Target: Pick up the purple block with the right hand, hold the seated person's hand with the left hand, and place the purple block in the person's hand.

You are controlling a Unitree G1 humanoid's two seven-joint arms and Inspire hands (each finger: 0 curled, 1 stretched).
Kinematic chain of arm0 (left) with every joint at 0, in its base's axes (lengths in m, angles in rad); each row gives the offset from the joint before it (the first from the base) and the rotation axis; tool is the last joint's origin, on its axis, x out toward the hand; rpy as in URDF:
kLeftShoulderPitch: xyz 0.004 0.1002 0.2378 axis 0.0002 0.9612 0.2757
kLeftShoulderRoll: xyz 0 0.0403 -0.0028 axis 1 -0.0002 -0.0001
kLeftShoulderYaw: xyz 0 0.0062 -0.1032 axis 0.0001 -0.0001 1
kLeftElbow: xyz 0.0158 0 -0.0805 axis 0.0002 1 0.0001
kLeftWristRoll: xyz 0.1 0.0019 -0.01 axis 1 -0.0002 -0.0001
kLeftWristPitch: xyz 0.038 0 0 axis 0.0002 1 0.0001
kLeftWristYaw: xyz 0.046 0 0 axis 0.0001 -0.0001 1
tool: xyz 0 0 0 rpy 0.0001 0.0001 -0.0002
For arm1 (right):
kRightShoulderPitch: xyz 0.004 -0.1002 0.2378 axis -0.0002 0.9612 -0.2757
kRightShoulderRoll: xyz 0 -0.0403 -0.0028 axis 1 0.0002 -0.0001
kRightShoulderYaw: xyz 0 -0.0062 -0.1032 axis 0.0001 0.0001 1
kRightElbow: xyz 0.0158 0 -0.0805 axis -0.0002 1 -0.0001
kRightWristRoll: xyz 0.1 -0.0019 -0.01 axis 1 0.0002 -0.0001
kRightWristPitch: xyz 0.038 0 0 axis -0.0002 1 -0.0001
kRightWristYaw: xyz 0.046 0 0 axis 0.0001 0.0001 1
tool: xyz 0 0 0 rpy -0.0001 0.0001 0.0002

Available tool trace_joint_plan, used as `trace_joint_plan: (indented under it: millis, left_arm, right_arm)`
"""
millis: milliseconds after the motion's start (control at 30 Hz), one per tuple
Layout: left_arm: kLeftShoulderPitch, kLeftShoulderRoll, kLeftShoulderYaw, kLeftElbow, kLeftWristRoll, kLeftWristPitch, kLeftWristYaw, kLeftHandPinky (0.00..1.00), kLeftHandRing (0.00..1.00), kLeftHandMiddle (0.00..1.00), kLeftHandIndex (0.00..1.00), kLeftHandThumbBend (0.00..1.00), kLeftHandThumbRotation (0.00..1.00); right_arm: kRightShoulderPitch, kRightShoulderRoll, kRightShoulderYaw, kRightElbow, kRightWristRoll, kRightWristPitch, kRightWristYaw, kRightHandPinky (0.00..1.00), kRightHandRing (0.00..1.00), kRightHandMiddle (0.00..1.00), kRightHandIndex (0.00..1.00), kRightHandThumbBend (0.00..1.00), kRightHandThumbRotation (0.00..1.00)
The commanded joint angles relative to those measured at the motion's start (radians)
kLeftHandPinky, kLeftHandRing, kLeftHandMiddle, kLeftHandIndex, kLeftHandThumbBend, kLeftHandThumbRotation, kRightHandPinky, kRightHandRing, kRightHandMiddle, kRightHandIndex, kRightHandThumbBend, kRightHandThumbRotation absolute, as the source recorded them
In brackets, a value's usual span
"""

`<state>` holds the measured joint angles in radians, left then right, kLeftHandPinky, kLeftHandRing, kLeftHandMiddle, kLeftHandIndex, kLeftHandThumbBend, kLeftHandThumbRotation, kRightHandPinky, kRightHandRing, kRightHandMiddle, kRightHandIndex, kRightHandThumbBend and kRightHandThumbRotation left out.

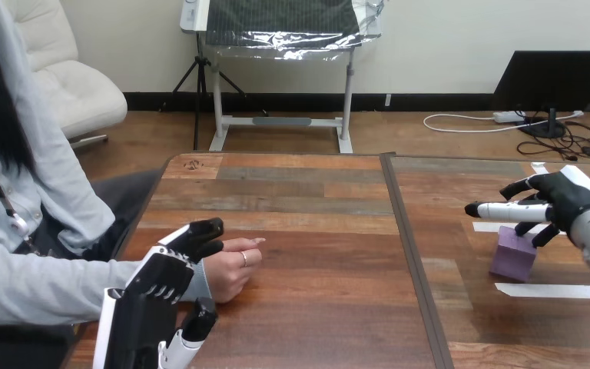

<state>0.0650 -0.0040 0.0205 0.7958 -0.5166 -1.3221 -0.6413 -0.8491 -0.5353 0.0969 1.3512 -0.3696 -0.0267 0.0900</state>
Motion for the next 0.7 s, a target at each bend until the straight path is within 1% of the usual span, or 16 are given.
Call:
trace_joint_plan:
  millis: [0, 133, 300, 400, 500, 667]
  left_arm:
    - [-0.070, -0.012, 0.010, 0.003, -0.019, 0.011, -0.028, 0.75, 0.80, 0.78, 0.73, 0.77, 0.61]
    - [-0.074, -0.018, 0.016, 0.003, -0.031, 0.019, -0.046, 0.75, 0.80, 0.78, 0.73, 0.77, 0.60]
    - [-0.077, -0.025, 0.028, 0.008, -0.037, 0.021, -0.061, 0.74, 0.80, 0.77, 0.72, 0.77, 0.59]
    - [-0.082, -0.027, 0.036, 0.015, -0.034, 0.015, -0.065, 0.73, 0.79, 0.77, 0.72, 0.76, 0.59]
    - [-0.086, -0.030, 0.042, 0.018, -0.032, 0.014, -0.071, 0.73, 0.79, 0.77, 0.72, 0.76, 0.59]
    - [-0.090, -0.035, 0.055, 0.025, -0.021, 0.015, -0.068, 0.71, 0.78, 0.76, 0.71, 0.76, 0.60]
  right_arm:
    - [-0.102, -0.042, -0.014, -0.046, 0.022, 0.004, 0.037, 0.53, 0.66, 0.73, 0.75, 0.86, 0.42]
    - [-0.114, -0.059, -0.010, -0.054, 0.025, 0.001, 0.062, 0.55, 0.67, 0.74, 0.75, 0.86, 0.42]
    - [-0.122, -0.075, -0.012, -0.065, 0.034, -0.007, 0.088, 0.56, 0.67, 0.74, 0.73, 0.85, 0.41]
    - [-0.129, -0.083, -0.022, -0.073, 0.048, -0.003, 0.110, 0.55, 0.67, 0.73, 0.72, 0.85, 0.39]
    - [-0.139, -0.092, -0.024, -0.080, 0.054, 0.008, 0.131, 0.55, 0.67, 0.74, 0.72, 0.84, 0.38]
    - [-0.156, -0.111, -0.003, -0.096, 0.039, 0.022, 0.156, 0.53, 0.67, 0.73, 0.70, 0.84, 0.38]
